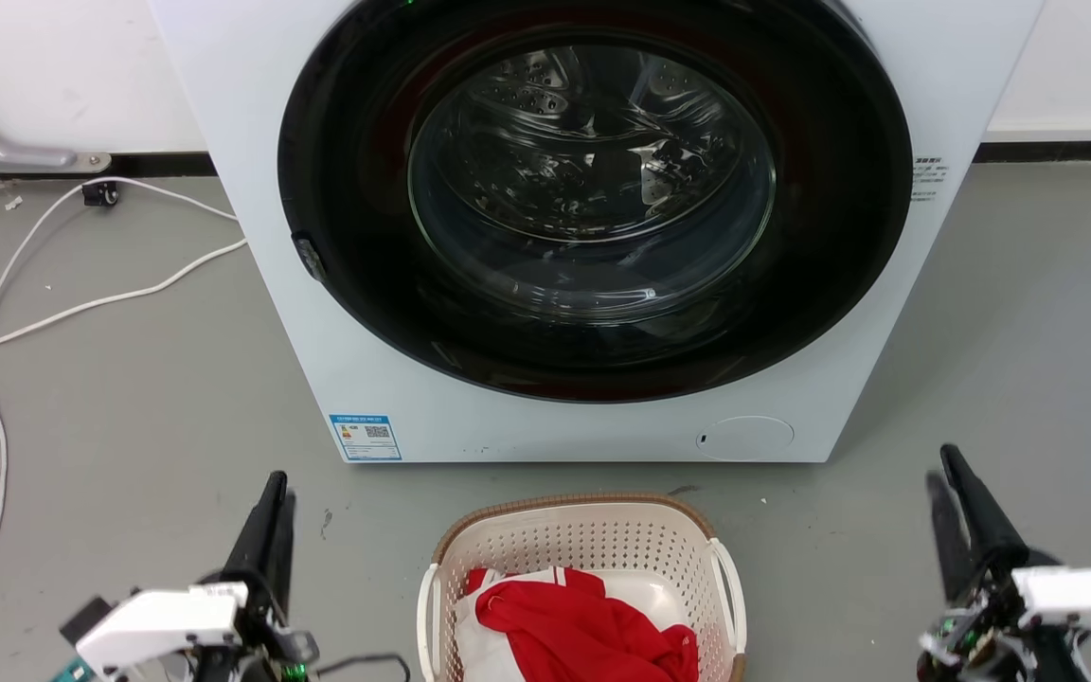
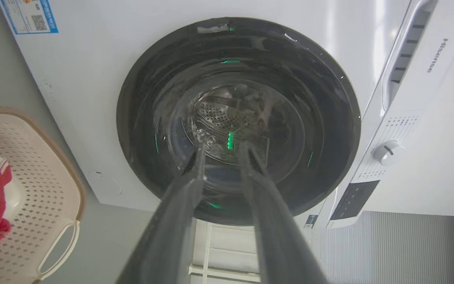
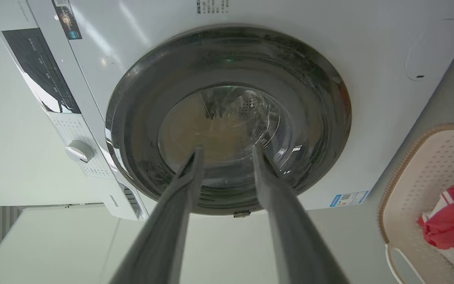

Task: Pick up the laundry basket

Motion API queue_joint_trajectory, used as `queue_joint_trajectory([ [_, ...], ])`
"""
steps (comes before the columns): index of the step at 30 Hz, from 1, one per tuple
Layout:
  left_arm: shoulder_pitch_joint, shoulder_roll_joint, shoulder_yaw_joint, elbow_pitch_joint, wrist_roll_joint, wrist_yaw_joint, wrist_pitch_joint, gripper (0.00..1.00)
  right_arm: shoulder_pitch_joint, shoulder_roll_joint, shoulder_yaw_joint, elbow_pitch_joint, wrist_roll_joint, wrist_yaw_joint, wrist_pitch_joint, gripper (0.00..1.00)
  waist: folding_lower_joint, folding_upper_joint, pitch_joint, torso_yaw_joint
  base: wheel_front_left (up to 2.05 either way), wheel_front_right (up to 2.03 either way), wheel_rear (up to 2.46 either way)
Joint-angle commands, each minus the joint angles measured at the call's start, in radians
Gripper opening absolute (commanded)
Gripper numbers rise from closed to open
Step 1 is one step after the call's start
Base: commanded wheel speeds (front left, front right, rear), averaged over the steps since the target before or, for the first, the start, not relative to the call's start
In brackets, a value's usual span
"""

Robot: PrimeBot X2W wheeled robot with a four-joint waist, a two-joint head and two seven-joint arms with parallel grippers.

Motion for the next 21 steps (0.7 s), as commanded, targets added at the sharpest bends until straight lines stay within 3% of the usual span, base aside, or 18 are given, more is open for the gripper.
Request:
queue_joint_trajectory([
  [1,0.000,0.000,-0.001,-0.001,0.001,0.000,-0.002,1.00,0.000,0.000,0.001,-0.001,-0.001,0.000,-0.001,1.00,0.0000,0.0000,0.000,0.000,0.00,0.00,0.00],
  [14,0.031,-0.001,-0.018,-0.027,0.050,0.000,-0.062,1.00,0.026,0.001,0.029,-0.016,-0.041,0.000,-0.062,1.00,0.0000,0.0000,0.001,-0.001,0.00,0.00,0.00],
  [21,0.039,0.000,0.017,-0.034,0.124,0.000,-0.102,1.00,0.023,0.001,0.016,-0.026,-0.133,0.000,-0.102,1.00,0.0000,0.0000,0.001,0.000,0.00,0.00,0.00],
])
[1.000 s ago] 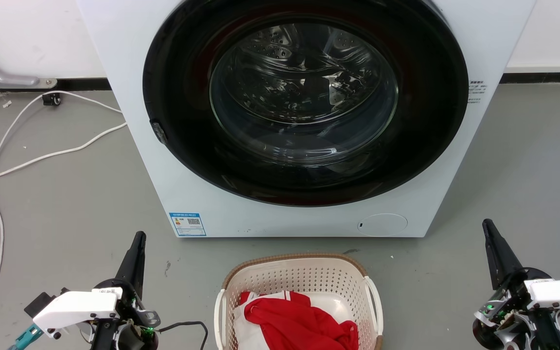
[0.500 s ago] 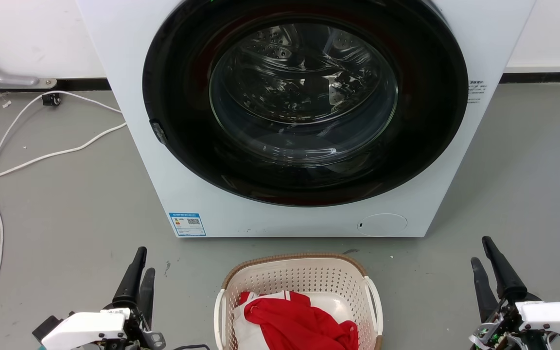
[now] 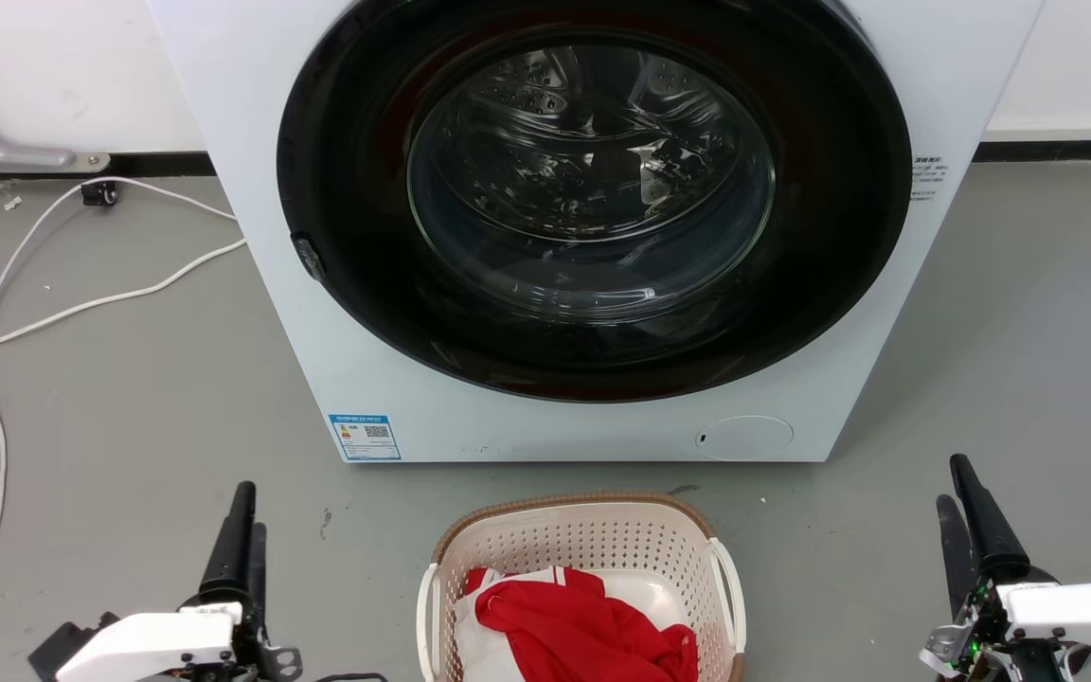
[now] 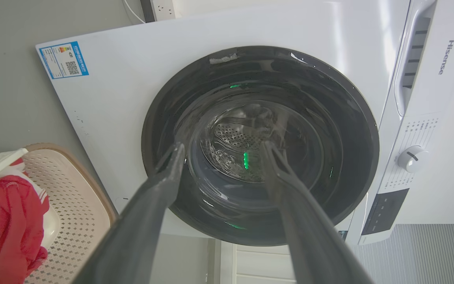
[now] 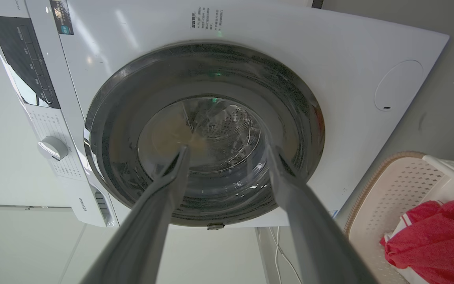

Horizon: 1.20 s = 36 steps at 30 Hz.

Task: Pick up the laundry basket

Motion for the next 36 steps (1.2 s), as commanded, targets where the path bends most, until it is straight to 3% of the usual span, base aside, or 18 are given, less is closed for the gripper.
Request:
queue_joint_trajectory([
  [1,-0.006,0.004,0.012,-0.020,0.022,0.000,-0.009,1.00,-0.014,-0.003,-0.002,-0.022,-0.033,0.000,-0.010,1.00,-0.0001,0.0000,0.000,0.000,0.00,0.00,0.00],
  [8,-0.012,0.004,0.066,-0.046,0.126,0.027,-0.037,1.00,-0.018,-0.003,-0.018,-0.052,-0.189,0.000,-0.038,1.00,-0.0001,0.0000,0.002,0.002,0.00,0.00,0.00],
  [17,-0.003,0.004,0.058,-0.144,0.274,0.080,-0.070,1.00,-0.027,-0.003,-0.020,-0.129,-0.438,0.000,-0.072,1.00,-0.0001,0.0000,0.006,0.006,0.00,0.00,0.00],
  [24,0.017,0.005,0.015,-0.241,0.447,0.123,-0.094,1.00,-0.023,-0.003,0.003,-0.193,-0.665,0.000,-0.095,1.00,-0.0001,0.0000,0.007,0.007,0.00,0.00,0.00],
  [31,0.044,0.005,-0.070,-0.275,0.623,0.125,-0.117,1.00,-0.011,-0.003,0.035,-0.244,-0.876,0.000,-0.118,1.00,-0.0001,0.0000,0.005,0.003,0.00,0.00,0.00],
  [36,0.050,0.005,-0.103,-0.296,0.748,0.132,-0.128,1.00,0.004,-0.003,0.037,-0.260,-0.964,0.000,-0.130,1.00,-0.0001,0.0000,0.005,0.002,0.00,0.00,0.00],
])
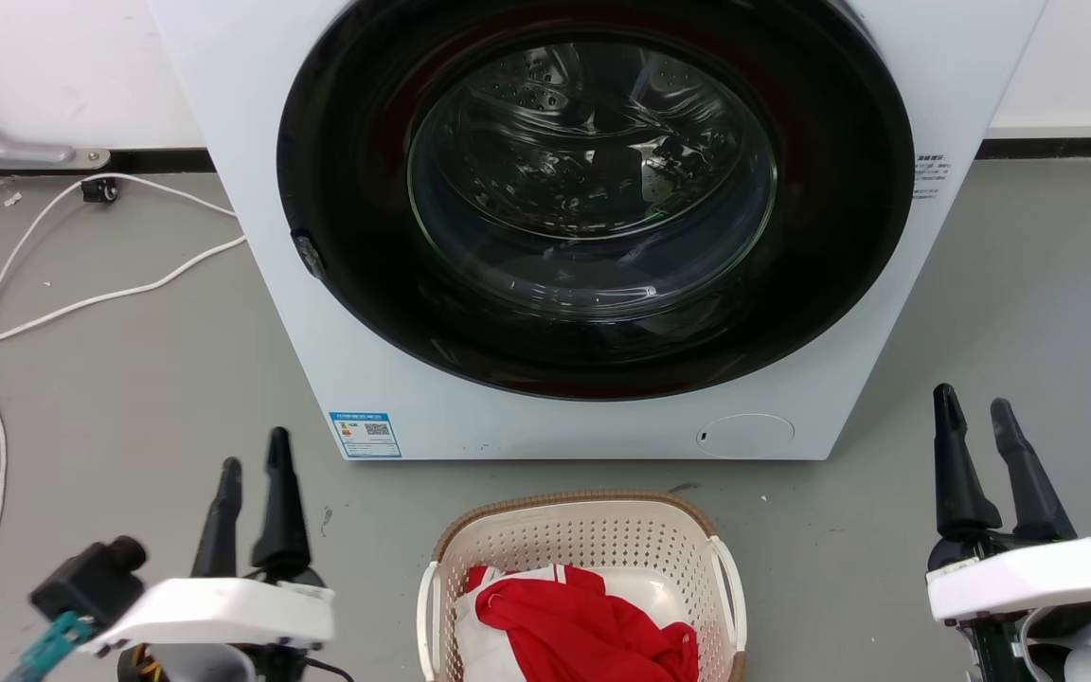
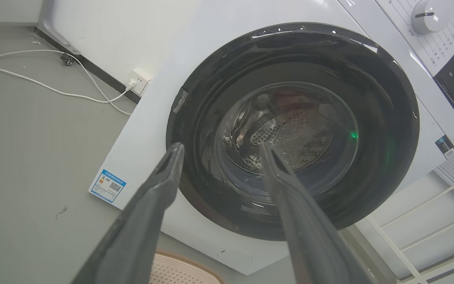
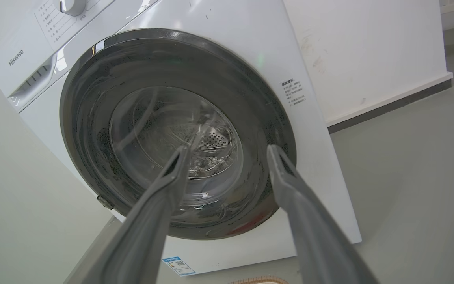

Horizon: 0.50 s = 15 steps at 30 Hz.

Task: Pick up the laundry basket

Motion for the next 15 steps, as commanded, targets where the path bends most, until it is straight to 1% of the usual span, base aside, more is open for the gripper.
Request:
queue_joint_trajectory([
  [1,0.000,0.003,-0.006,-0.019,0.030,0.003,-0.007,1.00,-0.003,-0.003,0.001,-0.019,-0.028,0.000,-0.008,1.00,0.0000,0.0000,0.000,0.000,0.00,0.00,0.00],
  [8,0.013,0.004,-0.073,-0.031,0.201,0.013,-0.027,1.00,0.015,-0.003,-0.015,-0.006,-0.124,0.000,-0.028,1.00,0.0000,0.0000,-0.003,-0.003,0.00,0.00,0.00],
  [12,0.011,0.022,-0.117,-0.030,0.279,0.021,-0.038,1.00,0.019,-0.003,-0.004,0.002,-0.176,0.000,-0.038,1.00,0.0000,0.0000,-0.002,-0.004,0.00,0.00,0.00],
  [15,0.008,0.039,-0.154,-0.031,0.332,0.045,-0.047,1.00,0.019,-0.003,0.001,0.005,-0.230,0.000,-0.046,1.00,0.0000,0.0000,-0.001,-0.004,0.00,0.00,0.00],
])
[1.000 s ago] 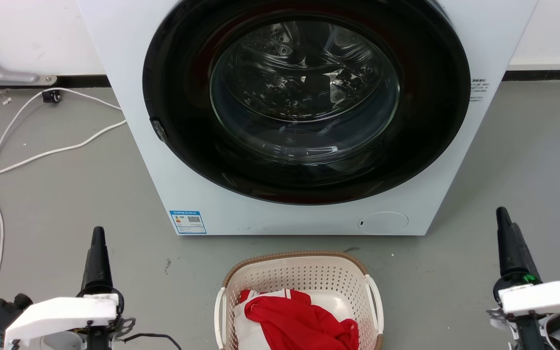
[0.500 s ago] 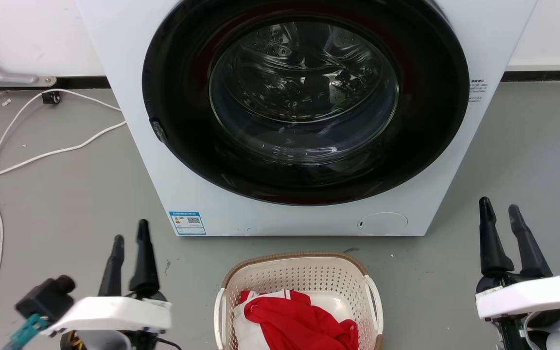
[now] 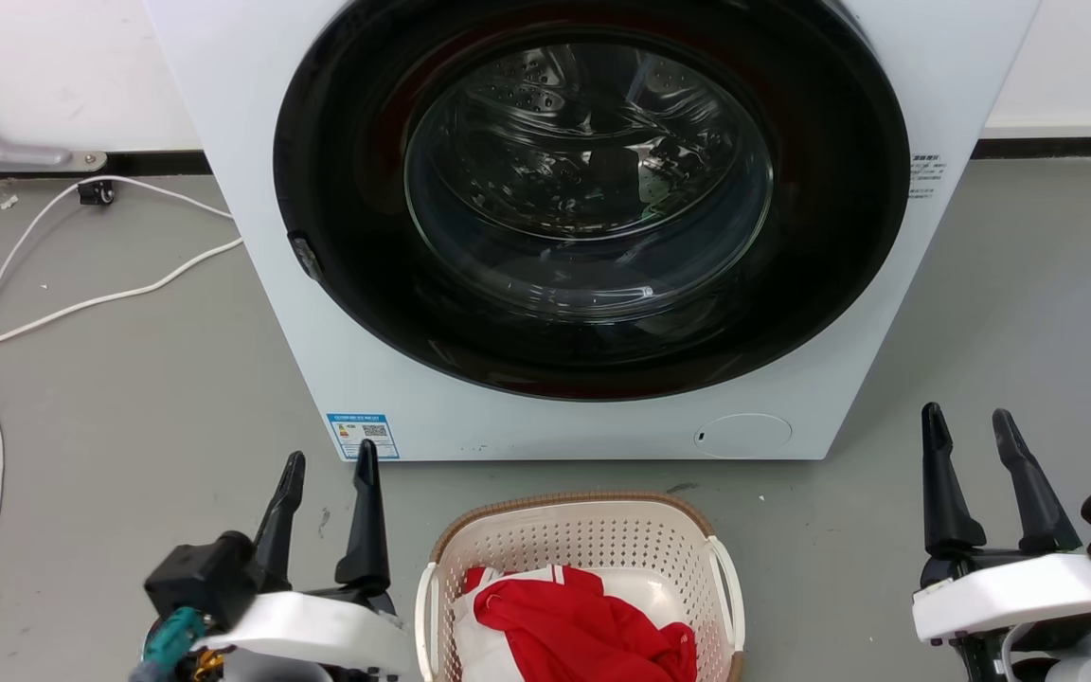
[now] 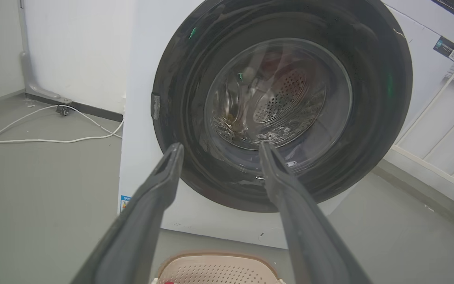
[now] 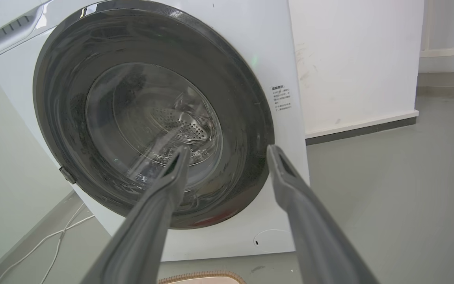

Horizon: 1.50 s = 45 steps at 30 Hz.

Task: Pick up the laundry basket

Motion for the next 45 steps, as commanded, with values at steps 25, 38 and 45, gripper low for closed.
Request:
queue_joint_trajectory([
  [25,-0.026,0.089,-0.204,0.015,0.200,0.150,-0.068,1.00,0.004,-0.002,0.025,0.021,-0.318,0.000,-0.067,1.00,0.0000,0.0000,-0.002,-0.009,0.00,0.00,0.00],
  [38,0.025,0.009,-0.092,0.013,0.223,0.053,-0.093,1.00,0.015,-0.002,0.018,0.048,-0.259,0.000,-0.093,1.00,0.0000,0.0000,-0.001,-0.006,0.00,0.00,0.00],
  [45,0.042,-0.015,-0.063,0.035,0.297,-0.002,-0.105,1.00,0.002,-0.002,0.015,0.068,-0.292,0.000,-0.107,1.00,0.0000,0.0000,-0.001,-0.008,0.00,0.00,0.00],
])
